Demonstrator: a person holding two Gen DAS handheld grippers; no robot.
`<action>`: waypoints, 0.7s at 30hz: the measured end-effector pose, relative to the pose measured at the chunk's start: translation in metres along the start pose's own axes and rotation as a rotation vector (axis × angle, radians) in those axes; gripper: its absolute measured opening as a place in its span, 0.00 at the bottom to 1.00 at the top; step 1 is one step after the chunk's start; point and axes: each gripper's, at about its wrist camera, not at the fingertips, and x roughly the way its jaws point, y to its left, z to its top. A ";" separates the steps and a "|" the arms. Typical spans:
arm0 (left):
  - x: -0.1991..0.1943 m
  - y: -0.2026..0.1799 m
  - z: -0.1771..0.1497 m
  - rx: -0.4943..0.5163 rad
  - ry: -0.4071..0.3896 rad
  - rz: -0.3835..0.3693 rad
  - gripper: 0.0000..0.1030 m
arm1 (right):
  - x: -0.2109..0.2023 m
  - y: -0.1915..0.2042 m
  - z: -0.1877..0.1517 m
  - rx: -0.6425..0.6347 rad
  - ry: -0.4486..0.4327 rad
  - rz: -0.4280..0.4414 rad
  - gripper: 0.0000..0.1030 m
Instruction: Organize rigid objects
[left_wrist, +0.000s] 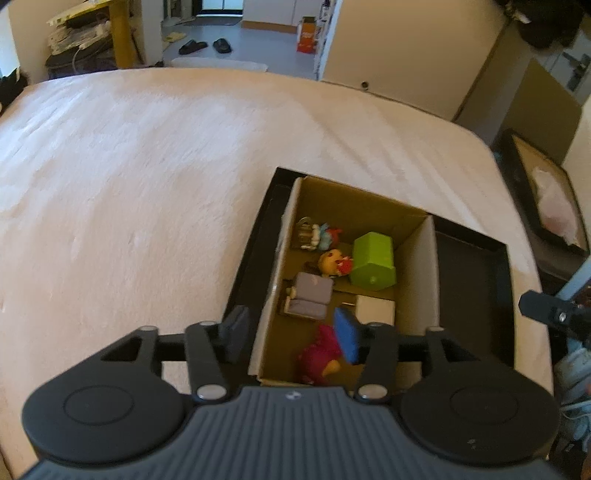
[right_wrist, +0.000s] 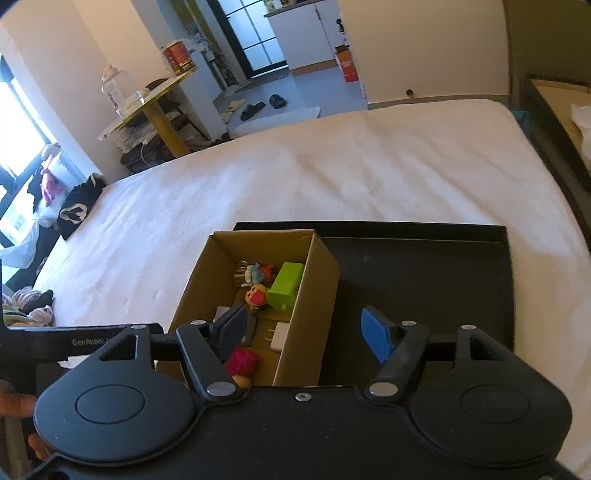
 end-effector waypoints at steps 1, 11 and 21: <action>-0.004 -0.001 0.000 0.004 -0.002 -0.006 0.55 | -0.004 0.001 -0.002 0.002 -0.008 -0.010 0.78; -0.044 -0.006 -0.005 0.030 -0.043 -0.067 0.71 | -0.047 0.002 -0.024 0.056 -0.118 -0.112 0.96; -0.081 -0.012 -0.022 0.097 -0.076 -0.064 0.98 | -0.078 0.016 -0.046 0.060 -0.175 -0.114 1.00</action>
